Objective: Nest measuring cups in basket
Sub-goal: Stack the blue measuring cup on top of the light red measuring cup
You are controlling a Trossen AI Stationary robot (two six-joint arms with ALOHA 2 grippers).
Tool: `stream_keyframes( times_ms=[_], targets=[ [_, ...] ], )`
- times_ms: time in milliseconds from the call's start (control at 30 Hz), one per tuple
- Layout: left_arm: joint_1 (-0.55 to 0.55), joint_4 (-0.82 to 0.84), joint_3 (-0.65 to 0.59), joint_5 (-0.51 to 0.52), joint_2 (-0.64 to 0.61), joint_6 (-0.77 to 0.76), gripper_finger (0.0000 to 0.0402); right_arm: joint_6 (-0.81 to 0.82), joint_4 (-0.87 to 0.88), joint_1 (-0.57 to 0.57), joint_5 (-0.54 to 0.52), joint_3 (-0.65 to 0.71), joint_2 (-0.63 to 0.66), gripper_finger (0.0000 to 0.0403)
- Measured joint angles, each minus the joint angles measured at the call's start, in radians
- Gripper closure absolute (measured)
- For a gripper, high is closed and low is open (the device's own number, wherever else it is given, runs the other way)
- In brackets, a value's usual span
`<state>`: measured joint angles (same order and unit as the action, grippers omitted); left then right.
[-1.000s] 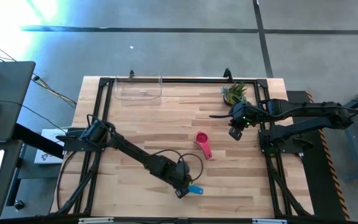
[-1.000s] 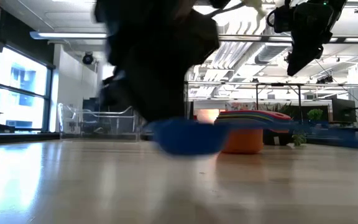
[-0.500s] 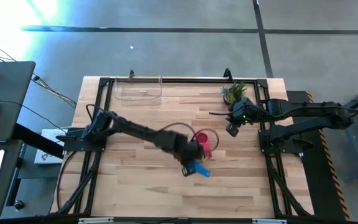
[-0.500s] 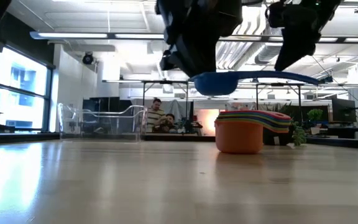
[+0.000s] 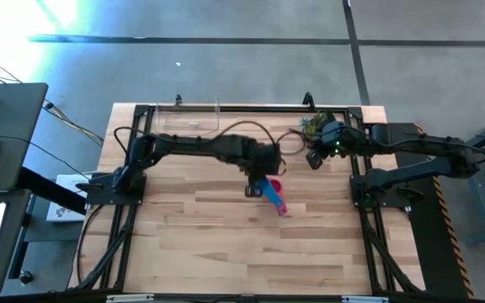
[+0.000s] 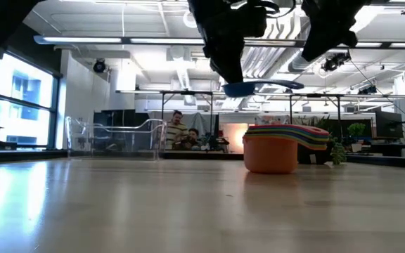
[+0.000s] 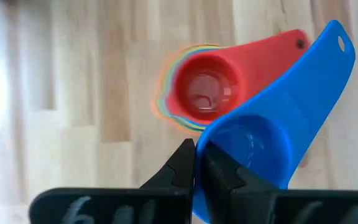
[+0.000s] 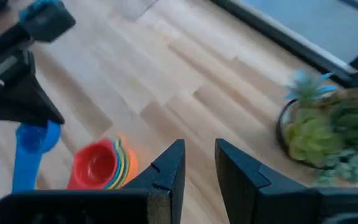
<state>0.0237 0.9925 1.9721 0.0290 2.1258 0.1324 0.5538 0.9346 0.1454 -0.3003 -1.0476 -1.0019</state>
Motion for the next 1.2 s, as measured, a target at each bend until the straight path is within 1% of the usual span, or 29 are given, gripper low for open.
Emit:
stream_keyframes(
  times_ms=[200,367,467,533,700,900,1067,1200],
  targets=[
    [0.053,-0.002,0.017,-0.051,0.0,0.185,0.0396,0.034,0.107,0.056,-0.116,-0.113,0.0,0.0323],
    [0.082,-0.017,0.018,-0.055,0.0,0.312,0.0396,0.034,0.123,0.109,-0.128,-0.192,0.001,0.0323],
    [0.104,-0.05,0.018,-0.087,0.0,0.361,0.0396,0.034,0.122,0.137,-0.129,-0.224,0.001,0.0323],
    [0.117,-0.085,0.018,-0.109,0.004,0.367,0.0396,0.034,0.122,0.154,-0.129,-0.234,0.001,0.0323],
    [0.127,-0.104,0.018,-0.114,0.006,0.369,0.0396,0.059,0.132,0.192,-0.127,-0.226,0.0,0.0323],
    [0.098,-0.116,0.018,-0.138,0.007,0.369,0.0396,0.078,0.149,0.211,-0.11,-0.221,-0.01,0.0323],
    [0.07,-0.18,0.019,-0.162,0.041,0.367,0.0396,0.077,0.15,0.211,-0.11,-0.22,-0.017,0.0323],
    [0.058,-0.187,0.019,-0.168,0.058,0.346,0.0396,0.077,0.157,0.211,-0.1,-0.22,-0.023,0.0323]
  ],
)
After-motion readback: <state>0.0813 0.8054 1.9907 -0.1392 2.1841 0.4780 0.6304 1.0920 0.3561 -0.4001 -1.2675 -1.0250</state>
